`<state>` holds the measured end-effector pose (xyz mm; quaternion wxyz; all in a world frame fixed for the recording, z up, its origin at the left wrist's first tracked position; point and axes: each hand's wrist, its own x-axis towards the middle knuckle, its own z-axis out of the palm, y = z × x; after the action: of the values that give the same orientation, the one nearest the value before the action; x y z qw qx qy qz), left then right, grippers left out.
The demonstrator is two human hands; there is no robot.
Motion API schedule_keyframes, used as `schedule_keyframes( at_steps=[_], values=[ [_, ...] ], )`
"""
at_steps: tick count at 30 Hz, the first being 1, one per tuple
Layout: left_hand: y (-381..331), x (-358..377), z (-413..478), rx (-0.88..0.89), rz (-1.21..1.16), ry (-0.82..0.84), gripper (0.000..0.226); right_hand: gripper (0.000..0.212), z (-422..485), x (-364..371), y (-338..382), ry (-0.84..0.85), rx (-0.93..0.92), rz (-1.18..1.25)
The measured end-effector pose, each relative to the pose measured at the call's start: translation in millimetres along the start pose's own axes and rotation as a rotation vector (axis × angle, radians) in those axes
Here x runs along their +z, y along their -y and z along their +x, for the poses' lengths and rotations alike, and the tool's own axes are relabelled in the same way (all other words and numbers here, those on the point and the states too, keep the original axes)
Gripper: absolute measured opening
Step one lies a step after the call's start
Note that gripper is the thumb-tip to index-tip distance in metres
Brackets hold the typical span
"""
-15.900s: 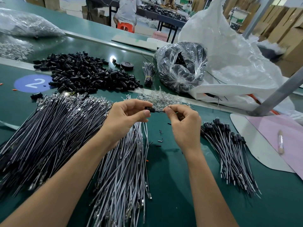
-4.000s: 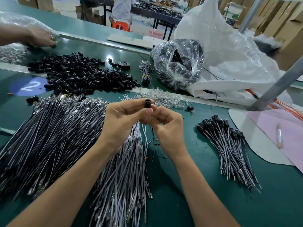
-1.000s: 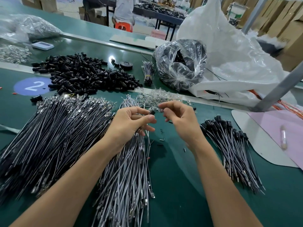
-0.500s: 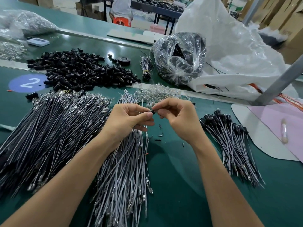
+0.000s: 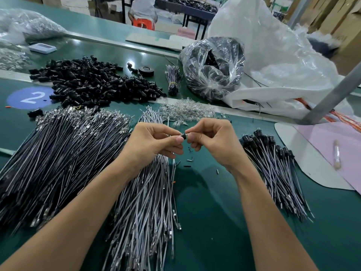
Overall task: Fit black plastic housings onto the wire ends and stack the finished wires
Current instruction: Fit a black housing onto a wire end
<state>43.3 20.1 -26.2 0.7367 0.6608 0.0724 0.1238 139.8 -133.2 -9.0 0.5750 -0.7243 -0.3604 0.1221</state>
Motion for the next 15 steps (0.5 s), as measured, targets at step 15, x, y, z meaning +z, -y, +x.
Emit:
schedule_keyframes(
  at_steps=[15],
  values=[
    [1.5,-0.4,-1.0,0.01,0.015,0.039,0.016,0.013,-3.6,9.1,-9.4,0.004,0.025,0.123]
  ],
)
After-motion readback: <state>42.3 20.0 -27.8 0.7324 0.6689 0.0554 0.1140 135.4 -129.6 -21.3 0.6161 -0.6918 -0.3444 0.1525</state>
